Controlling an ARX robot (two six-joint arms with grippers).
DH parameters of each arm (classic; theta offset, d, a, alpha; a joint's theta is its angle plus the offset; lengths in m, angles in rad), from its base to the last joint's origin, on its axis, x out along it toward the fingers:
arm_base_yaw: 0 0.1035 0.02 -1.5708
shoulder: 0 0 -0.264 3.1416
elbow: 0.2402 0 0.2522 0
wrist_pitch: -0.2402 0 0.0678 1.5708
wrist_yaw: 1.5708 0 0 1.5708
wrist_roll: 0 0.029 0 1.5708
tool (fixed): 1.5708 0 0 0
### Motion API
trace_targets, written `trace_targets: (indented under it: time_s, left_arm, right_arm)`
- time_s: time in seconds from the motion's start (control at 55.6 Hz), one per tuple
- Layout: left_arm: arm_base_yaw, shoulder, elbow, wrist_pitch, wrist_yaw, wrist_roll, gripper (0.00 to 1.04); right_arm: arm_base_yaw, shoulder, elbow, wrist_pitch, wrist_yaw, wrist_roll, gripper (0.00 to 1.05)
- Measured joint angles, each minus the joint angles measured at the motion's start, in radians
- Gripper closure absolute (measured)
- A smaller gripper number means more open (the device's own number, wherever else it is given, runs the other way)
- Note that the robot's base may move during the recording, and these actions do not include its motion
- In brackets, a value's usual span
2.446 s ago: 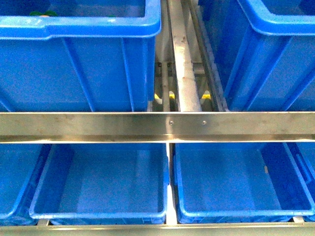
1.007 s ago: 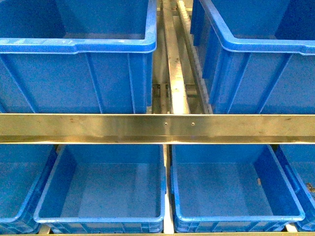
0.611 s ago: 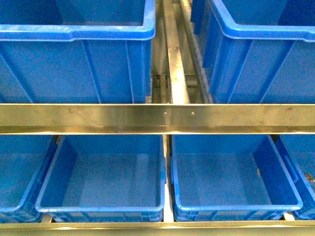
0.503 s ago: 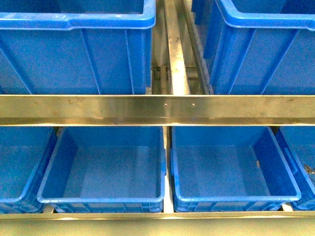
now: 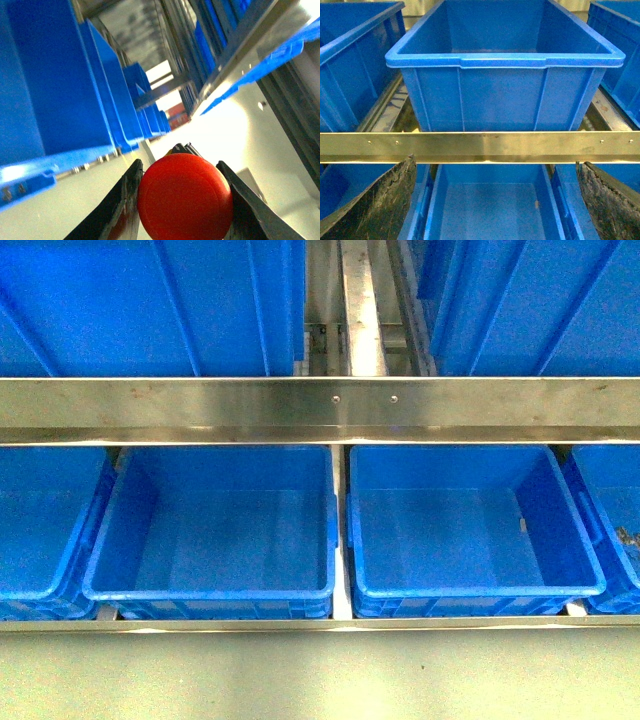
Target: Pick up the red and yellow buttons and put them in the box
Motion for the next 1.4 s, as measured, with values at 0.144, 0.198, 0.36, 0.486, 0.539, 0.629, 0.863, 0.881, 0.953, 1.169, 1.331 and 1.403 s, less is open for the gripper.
trace_targets:
  time_s: [0.144, 0.198, 0.36, 0.486, 0.539, 0.629, 0.863, 0.881, 0.953, 1.169, 1.331, 1.403]
  left_arm:
    - [-0.071, 0.064, 0.082, -0.024, 0.001, 0.012, 0.71]
    - [-0.074, 0.066, 0.092, -0.026, -0.002, 0.018, 0.71]
    - [-0.069, 0.061, 0.092, -0.045, -0.004, 0.036, 0.71]
    - [-0.061, 0.039, 0.085, -0.063, 0.0, 0.051, 0.71]
    - [-0.058, 0.026, 0.075, -0.065, 0.0, 0.056, 0.71]
    - [-0.058, -0.004, 0.054, -0.076, 0.004, 0.069, 0.71]
    - [-0.05, -0.037, 0.034, -0.085, 0.0, 0.089, 0.71]
    - [-0.05, -0.038, 0.034, -0.085, 0.0, 0.089, 0.71]
    - [-0.05, -0.04, 0.032, -0.091, 0.0, 0.093, 0.71]
    - [-0.062, -0.045, 0.032, -0.102, -0.006, 0.104, 0.71]
    - [-0.079, -0.044, 0.05, -0.151, -0.016, 0.142, 0.71]
    - [-0.09, -0.042, 0.073, -0.182, -0.016, 0.167, 0.71]
  right_arm:
    - [0.0, 0.0, 0.0, 0.0, 0.0, 0.0, 0.07]
    - [0.0, 0.0, 0.0, 0.0, 0.0, 0.0, 0.07]
    - [0.063, 0.2, 0.053, 0.086, 0.382, 0.081, 0.07]
    - [-0.032, 0.55, 0.262, 0.472, 0.442, 0.028, 0.07]
    - [-0.073, 0.657, 0.391, 0.557, 0.416, 0.05, 0.07]
    - [-0.137, 0.789, 0.629, 0.521, 0.361, 0.186, 0.07]
    - [-0.335, 0.974, 1.028, 0.315, 0.164, 0.827, 0.07]
    - [-0.35, 0.983, 1.042, 0.302, 0.149, 0.875, 0.07]
    - [-0.375, 1.008, 1.065, 0.273, 0.131, 1.065, 0.07]
    - [-0.285, 1.056, 1.001, 0.24, 0.117, 1.402, 0.07]
    - [-0.118, 1.054, 0.917, 0.279, 0.164, 1.497, 0.07]
    - [-0.028, 1.054, 0.874, 0.28, 0.17, 1.522, 0.07]
